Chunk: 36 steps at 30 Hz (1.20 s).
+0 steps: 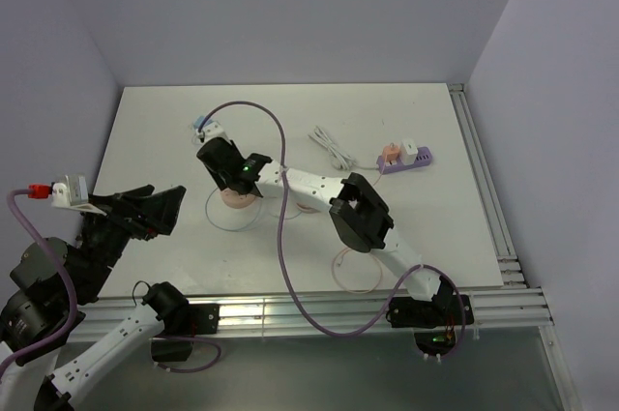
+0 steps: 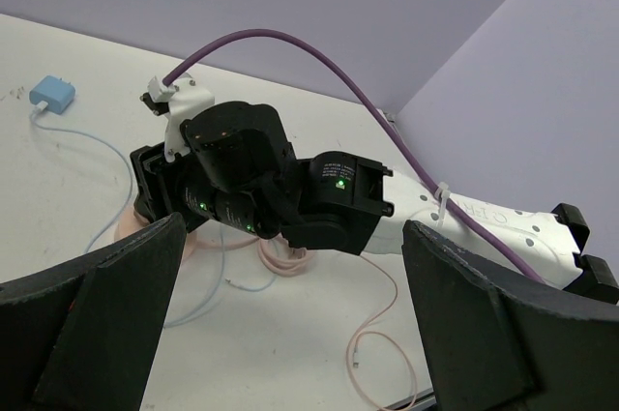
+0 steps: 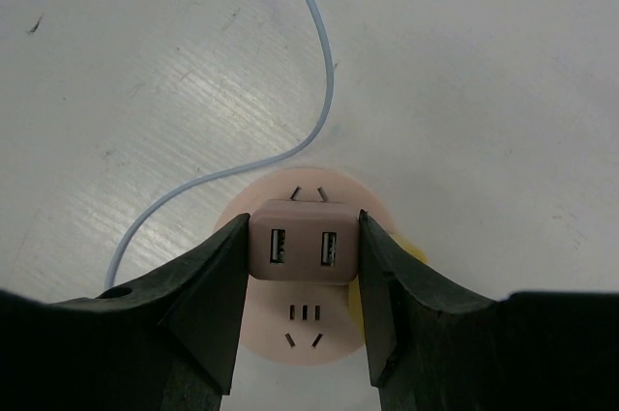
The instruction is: Insert the plug
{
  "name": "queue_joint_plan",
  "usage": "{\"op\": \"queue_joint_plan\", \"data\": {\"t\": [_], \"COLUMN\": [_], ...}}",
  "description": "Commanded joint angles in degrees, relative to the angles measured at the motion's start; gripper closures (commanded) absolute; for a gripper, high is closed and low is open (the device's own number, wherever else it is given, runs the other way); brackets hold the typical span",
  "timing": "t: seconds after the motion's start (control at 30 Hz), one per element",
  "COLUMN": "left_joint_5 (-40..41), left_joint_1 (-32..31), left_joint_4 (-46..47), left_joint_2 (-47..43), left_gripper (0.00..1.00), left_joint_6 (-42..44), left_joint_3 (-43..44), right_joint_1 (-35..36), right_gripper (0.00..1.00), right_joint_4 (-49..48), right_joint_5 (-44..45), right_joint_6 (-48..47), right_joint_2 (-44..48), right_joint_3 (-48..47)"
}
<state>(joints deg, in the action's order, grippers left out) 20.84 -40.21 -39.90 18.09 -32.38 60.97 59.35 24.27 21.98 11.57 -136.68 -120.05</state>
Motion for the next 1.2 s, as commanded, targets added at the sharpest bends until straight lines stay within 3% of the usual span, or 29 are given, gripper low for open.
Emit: {"op": "queue_joint_plan", "data": {"t": [0.0,0.4,0.6,0.83,0.97,1.17], "left_joint_5": [-0.6,-1.2,-1.6,-1.8,-1.9,-1.9], "left_joint_1": [0.2,0.1,0.2,0.2,0.1,0.2], "left_joint_4": [1.2,0.6,0.7,0.6,0.5,0.1], "left_joint_2": [-0.5,-0.5,-0.7,-0.5,-0.4,-0.4], "left_gripper": [0.0,0.01,0.01,0.0,0.01,0.0], "left_joint_6": [0.0,-0.6,-0.8,-1.3,-1.6,-1.8], "left_joint_3": [0.7,1.4,1.3,0.6,0.9,0.9], "right_joint_1": [0.1,-1.6,-1.4,-1.1,-1.3,-1.3], "right_gripper": [1.0,1.0,1.0,1.0,1.0,0.68], "right_joint_4": [4.4,5.2,-1.3,-2.8,-2.2,-3.7], "right_joint_5": [2.4,-0.2,-0.5,1.4,0.5,-0.7], "right_joint_6": [1.8,5.6,7.2,6.4,6.2,5.0], "right_joint_2": [-1.6,-4.3,0.6,1.7,1.0,3.4], "right_joint_3": [-3.1,-0.9,12.8,14.1,10.3,8.4]}}
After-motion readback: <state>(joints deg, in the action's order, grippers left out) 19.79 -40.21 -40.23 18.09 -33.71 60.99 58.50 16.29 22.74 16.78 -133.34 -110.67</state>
